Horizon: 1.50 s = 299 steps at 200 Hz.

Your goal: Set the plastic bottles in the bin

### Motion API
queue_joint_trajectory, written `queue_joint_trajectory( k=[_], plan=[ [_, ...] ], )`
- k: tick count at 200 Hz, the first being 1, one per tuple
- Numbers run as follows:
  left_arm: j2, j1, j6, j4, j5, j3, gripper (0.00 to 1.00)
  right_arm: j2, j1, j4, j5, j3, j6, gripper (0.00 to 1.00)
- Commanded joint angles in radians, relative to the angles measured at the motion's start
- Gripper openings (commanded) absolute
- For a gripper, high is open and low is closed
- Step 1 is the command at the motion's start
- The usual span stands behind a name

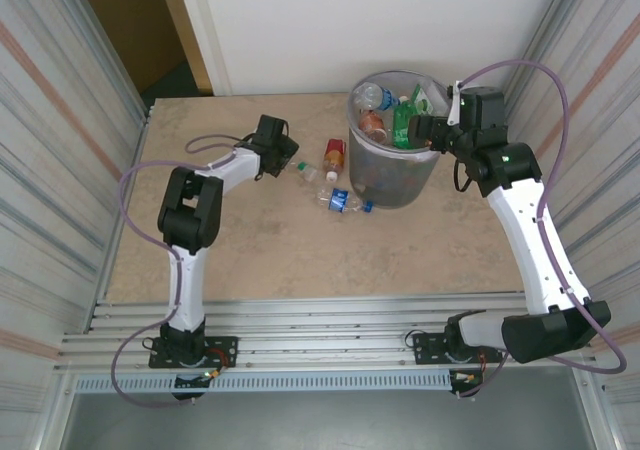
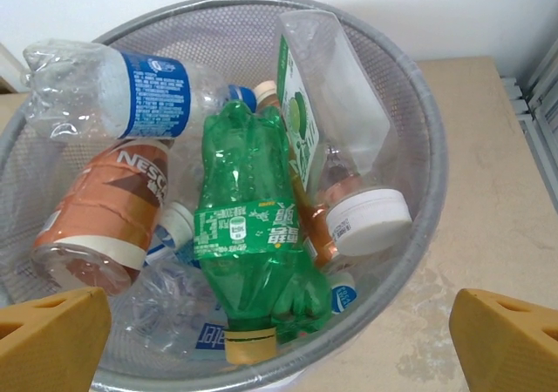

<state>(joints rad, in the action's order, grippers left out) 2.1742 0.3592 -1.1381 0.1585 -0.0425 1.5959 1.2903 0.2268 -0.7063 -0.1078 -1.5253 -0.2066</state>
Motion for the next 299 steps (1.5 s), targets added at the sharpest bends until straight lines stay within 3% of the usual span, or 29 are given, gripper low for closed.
queue_joint_trajectory(
  k=[1,61,140,213,248,299],
  plan=[
    [-0.074,-0.009,0.067,-0.039,0.016,-0.037,0.48,-0.015,0.008,0.017,0.016,0.016,-0.024,0.98],
    [-0.333,-0.033,0.175,-0.111,0.083,-0.239,0.47,-0.052,0.159,0.064,-0.036,0.03,-0.01,0.98],
    [-0.695,-0.017,0.253,-0.113,0.148,-0.466,0.47,0.0,0.368,0.075,-0.017,-0.031,-0.026,0.98],
    [-1.033,-0.006,0.275,-0.083,0.186,-0.662,0.45,0.08,0.504,0.142,0.097,0.007,-0.119,0.98],
    [-1.121,-0.005,0.273,-0.066,0.233,-0.706,0.45,0.116,0.52,0.203,0.229,0.043,-0.201,0.98],
    [-1.194,-0.005,0.265,-0.072,0.294,-0.741,0.46,0.182,0.557,0.256,0.322,0.044,-0.244,0.98]
  ],
)
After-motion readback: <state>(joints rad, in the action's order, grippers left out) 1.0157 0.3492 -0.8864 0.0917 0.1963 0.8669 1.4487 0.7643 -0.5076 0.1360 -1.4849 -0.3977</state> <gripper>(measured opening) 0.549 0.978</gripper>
